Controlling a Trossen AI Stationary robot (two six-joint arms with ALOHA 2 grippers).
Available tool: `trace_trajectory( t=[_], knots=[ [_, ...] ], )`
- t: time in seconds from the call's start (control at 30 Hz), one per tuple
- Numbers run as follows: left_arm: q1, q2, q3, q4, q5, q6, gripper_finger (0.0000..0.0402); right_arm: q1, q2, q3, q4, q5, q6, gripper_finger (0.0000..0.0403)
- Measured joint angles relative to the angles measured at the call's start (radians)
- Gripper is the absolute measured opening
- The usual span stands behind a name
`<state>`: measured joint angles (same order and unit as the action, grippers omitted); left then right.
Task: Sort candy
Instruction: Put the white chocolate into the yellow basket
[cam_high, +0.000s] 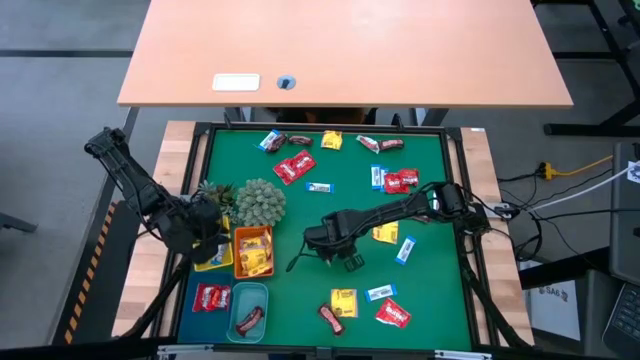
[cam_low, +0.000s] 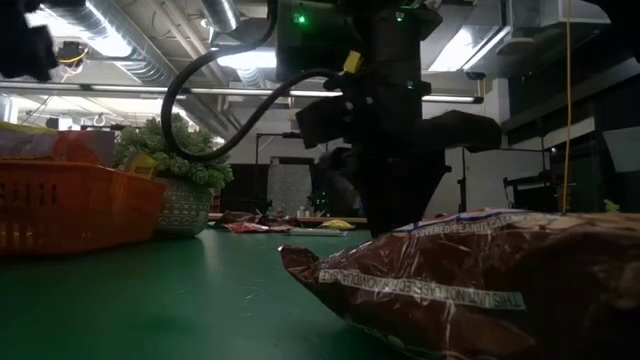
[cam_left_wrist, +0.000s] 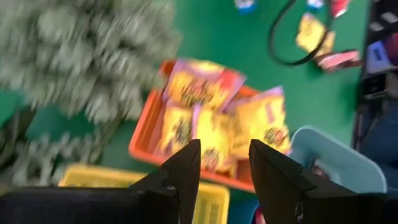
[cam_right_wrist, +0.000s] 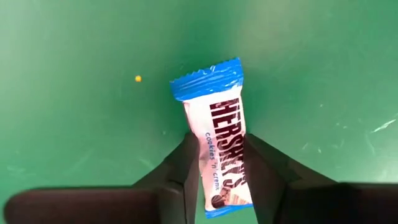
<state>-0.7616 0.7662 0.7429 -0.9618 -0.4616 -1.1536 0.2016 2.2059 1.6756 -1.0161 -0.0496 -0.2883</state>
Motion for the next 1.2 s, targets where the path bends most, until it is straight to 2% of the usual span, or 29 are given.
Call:
trace_trajectory(
  t=[0.13, 0.3, 0.4, 0.57, 1.07, 1.2],
  knots=[
    [0.000, 0.000, 0.000, 0.077, -0.054, 0.115, 0.0131, 0.001, 0.000, 0.000, 0.014, -0.045, 0.037, 0.0116],
    [0.000, 0.008, 0.000, 0.149, -0.096, 0.223, 0.0131, 0.001, 0.001, 0.000, 0.082, -0.165, 0.058, 0.0118],
    [0.000, 0.027, 0.000, 0.183, -0.104, 0.280, 0.0131, 0.001, 0.008, 0.020, 0.109, -0.257, 0.059, 0.0119],
    [0.000, 0.087, 0.000, 0.248, -0.104, 0.383, 0.0131, 0.003, 0.009, 0.084, 0.152, -0.343, 0.058, 0.0119],
    [-0.001, 0.321, 0.000, 0.489, -0.096, 0.718, 0.0131, 0.002, 0.005, 0.312, 0.157, -0.365, 0.058, 0.0119],
    [-0.001, 0.378, 0.000, 0.564, -0.099, 0.790, 0.0131, 0.002, 0.004, 0.339, 0.197, -0.365, 0.108, 0.0120]
  ],
)
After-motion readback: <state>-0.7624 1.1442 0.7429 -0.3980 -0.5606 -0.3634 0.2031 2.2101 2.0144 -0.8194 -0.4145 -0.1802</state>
